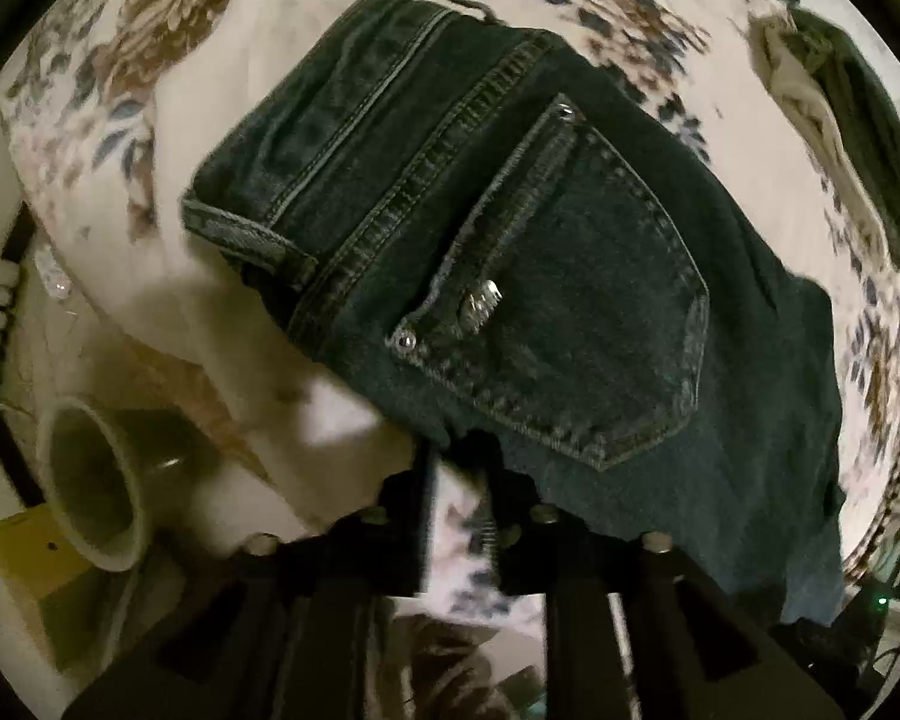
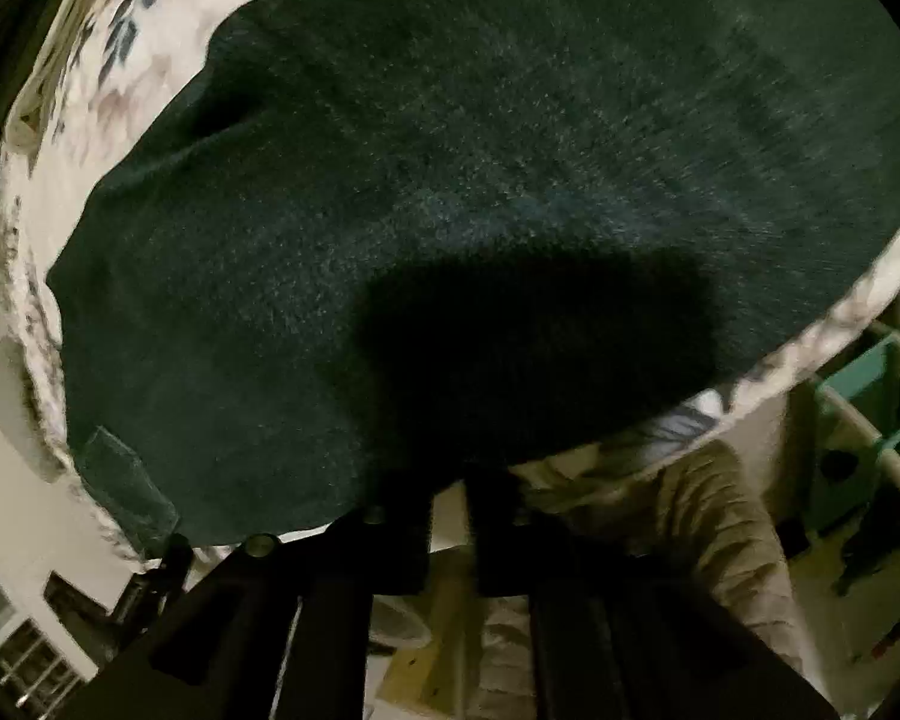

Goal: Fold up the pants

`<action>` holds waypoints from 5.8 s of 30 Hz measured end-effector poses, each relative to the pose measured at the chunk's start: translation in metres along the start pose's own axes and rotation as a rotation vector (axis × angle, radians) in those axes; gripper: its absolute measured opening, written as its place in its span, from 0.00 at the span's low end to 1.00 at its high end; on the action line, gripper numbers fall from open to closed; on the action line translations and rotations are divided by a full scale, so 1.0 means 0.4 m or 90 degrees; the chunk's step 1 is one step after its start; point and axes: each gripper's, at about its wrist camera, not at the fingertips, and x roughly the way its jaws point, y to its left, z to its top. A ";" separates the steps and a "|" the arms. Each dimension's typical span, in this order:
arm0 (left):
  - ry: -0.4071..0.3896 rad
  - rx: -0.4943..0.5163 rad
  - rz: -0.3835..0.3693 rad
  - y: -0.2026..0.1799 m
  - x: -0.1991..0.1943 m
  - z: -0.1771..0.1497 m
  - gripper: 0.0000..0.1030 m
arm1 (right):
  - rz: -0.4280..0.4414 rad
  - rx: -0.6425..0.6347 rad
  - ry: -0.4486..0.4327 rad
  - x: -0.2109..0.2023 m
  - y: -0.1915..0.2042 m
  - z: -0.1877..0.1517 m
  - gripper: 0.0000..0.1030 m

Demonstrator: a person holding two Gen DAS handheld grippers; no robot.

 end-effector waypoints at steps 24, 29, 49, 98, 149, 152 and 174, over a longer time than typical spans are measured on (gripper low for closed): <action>0.041 0.561 0.076 -1.000 0.240 -0.487 1.00 | 0.159 0.297 -0.409 -0.525 -0.925 0.273 0.60; 0.023 0.521 0.062 -0.998 0.237 -0.462 1.00 | 0.172 0.317 -0.448 -0.526 -0.967 0.334 0.42; 0.003 0.487 0.090 -1.052 0.245 -0.500 1.00 | 0.290 0.235 -0.332 -0.423 -0.886 0.283 0.39; 0.032 0.458 0.109 -1.076 0.275 -0.453 1.00 | 0.229 0.334 -0.494 -0.552 -1.002 0.386 0.17; 0.009 0.391 -0.026 -0.664 0.139 -0.176 0.04 | 0.035 -0.152 -0.280 -0.249 -0.191 0.038 0.66; -0.025 0.385 -0.040 -0.647 0.094 -0.185 0.03 | 0.005 -0.169 -0.279 -0.255 -0.179 0.039 0.66; -0.016 0.334 0.026 -0.452 0.042 -0.140 0.65 | -0.204 -0.262 -0.228 -0.147 0.049 0.054 0.90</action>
